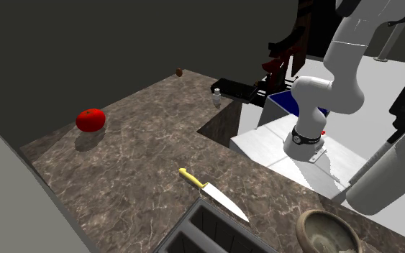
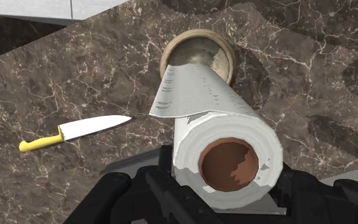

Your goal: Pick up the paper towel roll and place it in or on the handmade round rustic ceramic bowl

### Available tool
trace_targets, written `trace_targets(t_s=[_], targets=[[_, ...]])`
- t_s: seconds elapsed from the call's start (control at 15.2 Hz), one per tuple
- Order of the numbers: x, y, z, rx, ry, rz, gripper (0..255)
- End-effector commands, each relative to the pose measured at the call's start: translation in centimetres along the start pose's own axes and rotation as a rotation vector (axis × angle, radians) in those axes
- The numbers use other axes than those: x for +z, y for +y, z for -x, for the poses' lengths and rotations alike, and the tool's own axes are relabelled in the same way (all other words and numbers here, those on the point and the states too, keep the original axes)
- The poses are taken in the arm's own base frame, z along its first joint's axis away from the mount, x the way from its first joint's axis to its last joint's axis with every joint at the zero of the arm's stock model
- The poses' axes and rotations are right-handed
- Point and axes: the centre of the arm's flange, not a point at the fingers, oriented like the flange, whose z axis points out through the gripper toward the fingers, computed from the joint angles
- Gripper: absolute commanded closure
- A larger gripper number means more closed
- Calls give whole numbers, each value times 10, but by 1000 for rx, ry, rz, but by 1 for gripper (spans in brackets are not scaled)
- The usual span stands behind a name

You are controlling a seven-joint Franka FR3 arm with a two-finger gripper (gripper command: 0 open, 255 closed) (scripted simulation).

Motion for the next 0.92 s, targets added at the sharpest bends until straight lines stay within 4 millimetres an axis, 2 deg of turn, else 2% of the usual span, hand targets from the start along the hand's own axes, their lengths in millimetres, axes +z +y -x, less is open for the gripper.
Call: trace_targets(t_s=[0.0, 0.86], targets=[[5, -8, 10, 2, 0, 0, 255], [73, -11, 14, 2, 0, 0, 255]])
